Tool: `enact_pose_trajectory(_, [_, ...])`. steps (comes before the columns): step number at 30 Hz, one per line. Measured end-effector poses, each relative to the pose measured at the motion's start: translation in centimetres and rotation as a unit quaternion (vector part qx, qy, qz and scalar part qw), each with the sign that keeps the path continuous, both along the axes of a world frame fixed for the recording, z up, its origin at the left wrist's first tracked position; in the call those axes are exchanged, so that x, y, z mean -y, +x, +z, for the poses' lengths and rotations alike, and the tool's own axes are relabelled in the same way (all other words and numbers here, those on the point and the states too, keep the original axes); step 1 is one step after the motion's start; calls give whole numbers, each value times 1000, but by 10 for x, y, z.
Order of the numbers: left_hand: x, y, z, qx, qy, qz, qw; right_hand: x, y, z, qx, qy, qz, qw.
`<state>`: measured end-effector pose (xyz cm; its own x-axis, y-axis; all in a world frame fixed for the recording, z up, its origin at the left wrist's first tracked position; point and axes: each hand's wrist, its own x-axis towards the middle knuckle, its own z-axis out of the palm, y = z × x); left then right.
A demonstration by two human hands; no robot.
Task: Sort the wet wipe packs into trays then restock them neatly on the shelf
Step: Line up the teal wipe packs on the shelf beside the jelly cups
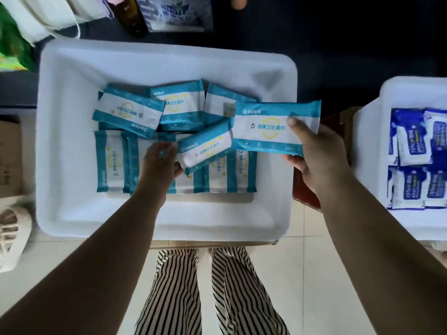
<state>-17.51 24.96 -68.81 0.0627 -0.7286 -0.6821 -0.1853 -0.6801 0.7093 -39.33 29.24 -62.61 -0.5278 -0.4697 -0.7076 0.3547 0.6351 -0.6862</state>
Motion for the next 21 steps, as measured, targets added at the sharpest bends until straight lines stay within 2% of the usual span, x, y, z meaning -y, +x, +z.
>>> enact_pose_trajectory(3, [3, -6, -12, -16, 18, 62, 998, 2, 2, -3, 20, -2, -11, 1000])
enact_pose_trajectory(10, [5, -35, -17, -57, 53, 1, 997, 4, 1, -1, 19, -6, -58, 998])
enact_pose_trajectory(12, [6, -39, -10, -91, 77, 18, 993, 3, -2, 4, 9, -4, -73, 997])
enact_pose_trajectory(16, [11, -27, 19, -178, 79, 63, 979, -2, -8, 25, 27, -16, -65, 997])
enact_pose_trajectory(21, [22, 7, 95, -240, 45, 53, 968, 0, 2, 86, 99, -61, -11, 993])
